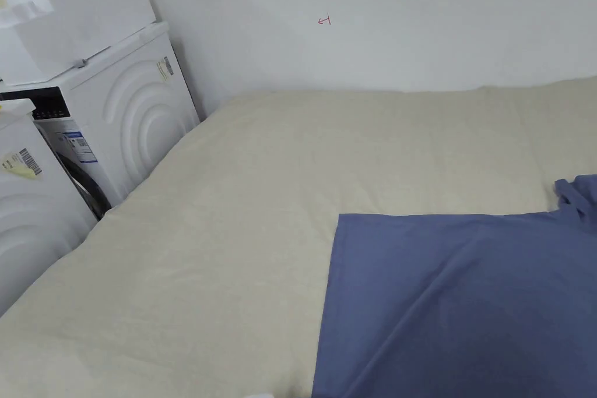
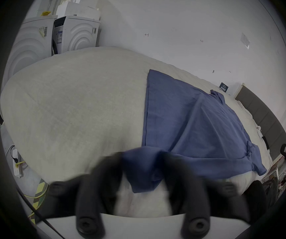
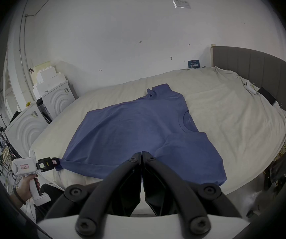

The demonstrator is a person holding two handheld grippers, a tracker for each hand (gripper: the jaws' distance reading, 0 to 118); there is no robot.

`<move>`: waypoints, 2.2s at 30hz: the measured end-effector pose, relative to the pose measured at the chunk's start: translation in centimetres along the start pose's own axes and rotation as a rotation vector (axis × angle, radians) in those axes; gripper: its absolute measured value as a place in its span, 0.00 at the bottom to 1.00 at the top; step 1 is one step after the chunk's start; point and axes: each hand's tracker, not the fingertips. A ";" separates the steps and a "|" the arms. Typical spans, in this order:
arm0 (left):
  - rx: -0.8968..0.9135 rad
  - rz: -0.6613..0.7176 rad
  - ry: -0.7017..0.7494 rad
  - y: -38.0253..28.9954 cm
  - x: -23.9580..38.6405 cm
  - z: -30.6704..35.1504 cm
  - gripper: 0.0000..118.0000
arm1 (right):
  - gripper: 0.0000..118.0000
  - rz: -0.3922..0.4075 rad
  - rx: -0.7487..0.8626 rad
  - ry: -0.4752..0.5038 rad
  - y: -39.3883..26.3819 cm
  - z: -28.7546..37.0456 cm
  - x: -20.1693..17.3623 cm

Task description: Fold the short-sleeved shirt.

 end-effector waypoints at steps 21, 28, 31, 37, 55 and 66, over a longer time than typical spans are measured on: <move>-0.063 -0.115 -0.046 2.6 1.9 -0.2 0.05 | 0.68 -0.104 -0.288 -0.257 0.1 -11.8 14.8; -0.080 -0.103 -0.043 2.8 2.1 -0.9 0.05 | 0.14 -0.109 -0.295 -0.261 -0.7 -12.1 15.9; -0.091 -0.106 -0.043 2.8 2.4 -1.2 0.05 | 0.04 -0.137 -0.275 -0.196 -0.8 -11.3 15.7; -0.066 -0.103 -0.048 3.1 2.8 0.0 0.05 | 0.04 -0.113 -0.171 -0.204 0.3 -9.0 13.7; 0.090 -0.104 -0.074 6.5 3.5 3.1 0.05 | 0.04 -0.072 0.037 -0.195 2.6 -4.7 10.2; 0.127 -0.148 -0.094 15.0 5.0 -3.3 0.05 | 0.04 -0.003 0.072 -0.120 13.3 -12.5 9.8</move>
